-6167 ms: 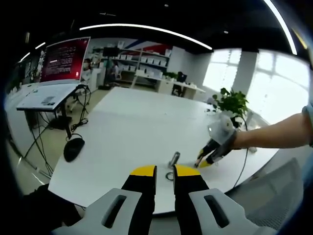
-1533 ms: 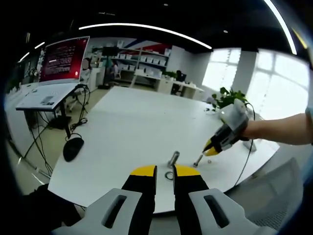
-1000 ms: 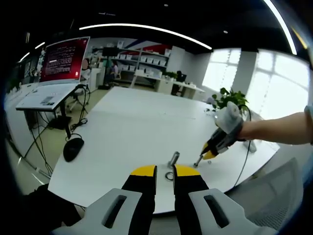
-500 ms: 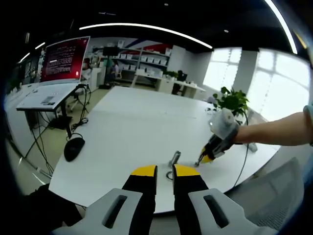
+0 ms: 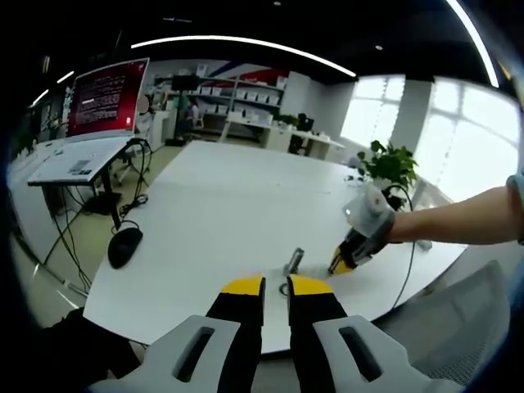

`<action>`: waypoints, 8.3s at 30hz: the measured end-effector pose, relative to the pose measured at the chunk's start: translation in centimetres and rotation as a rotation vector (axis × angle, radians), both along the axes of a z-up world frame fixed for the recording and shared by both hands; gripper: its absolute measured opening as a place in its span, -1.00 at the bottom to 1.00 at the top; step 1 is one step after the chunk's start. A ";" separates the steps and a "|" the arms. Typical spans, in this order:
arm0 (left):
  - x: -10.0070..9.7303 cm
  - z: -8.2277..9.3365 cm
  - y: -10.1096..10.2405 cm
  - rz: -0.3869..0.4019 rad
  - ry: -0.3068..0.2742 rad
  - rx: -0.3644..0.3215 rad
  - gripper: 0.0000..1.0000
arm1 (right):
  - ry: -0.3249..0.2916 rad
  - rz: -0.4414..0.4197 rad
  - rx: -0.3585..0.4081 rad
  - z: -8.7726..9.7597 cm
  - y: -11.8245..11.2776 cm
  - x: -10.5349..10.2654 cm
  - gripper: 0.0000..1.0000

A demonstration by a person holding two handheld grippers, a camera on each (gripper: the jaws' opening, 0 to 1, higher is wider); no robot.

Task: Place the washer onto the threaded stud by aligning its center hole with the stud, sliding it down to the base, and recovering from edge contact or off-axis alignment until the washer reaches the visible bottom stop.

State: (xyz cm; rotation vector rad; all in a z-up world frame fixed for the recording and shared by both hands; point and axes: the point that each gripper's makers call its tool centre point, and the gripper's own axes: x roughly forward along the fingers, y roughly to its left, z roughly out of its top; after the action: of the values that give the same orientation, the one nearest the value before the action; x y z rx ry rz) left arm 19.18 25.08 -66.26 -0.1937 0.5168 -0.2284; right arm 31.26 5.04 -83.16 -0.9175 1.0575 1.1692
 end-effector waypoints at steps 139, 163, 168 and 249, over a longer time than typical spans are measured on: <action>0.1 0.1 0.2 0.019 -0.007 -0.013 -0.85 | 0.024 -0.040 -0.006 1.1 -0.1 -0.1 -0.73; 0.0 0.0 -0.1 0.001 0.002 -0.014 -0.87 | 0.035 -0.146 0.109 5.0 -2.7 -1.2 -0.61; -0.2 -0.1 -0.3 -0.014 0.008 -0.014 -0.86 | 0.015 -0.223 0.225 8.6 -3.6 -2.1 -0.61; -1.4 -1.3 -4.5 -0.320 0.100 -0.048 -0.55 | -0.183 -0.780 0.587 14.1 -11.4 -15.5 -0.53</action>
State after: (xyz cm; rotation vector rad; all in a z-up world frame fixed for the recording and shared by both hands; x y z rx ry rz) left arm 17.74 20.63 -67.55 -0.1694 0.6418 -0.5452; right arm 15.80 -6.41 -69.04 -0.1051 0.7410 0.6479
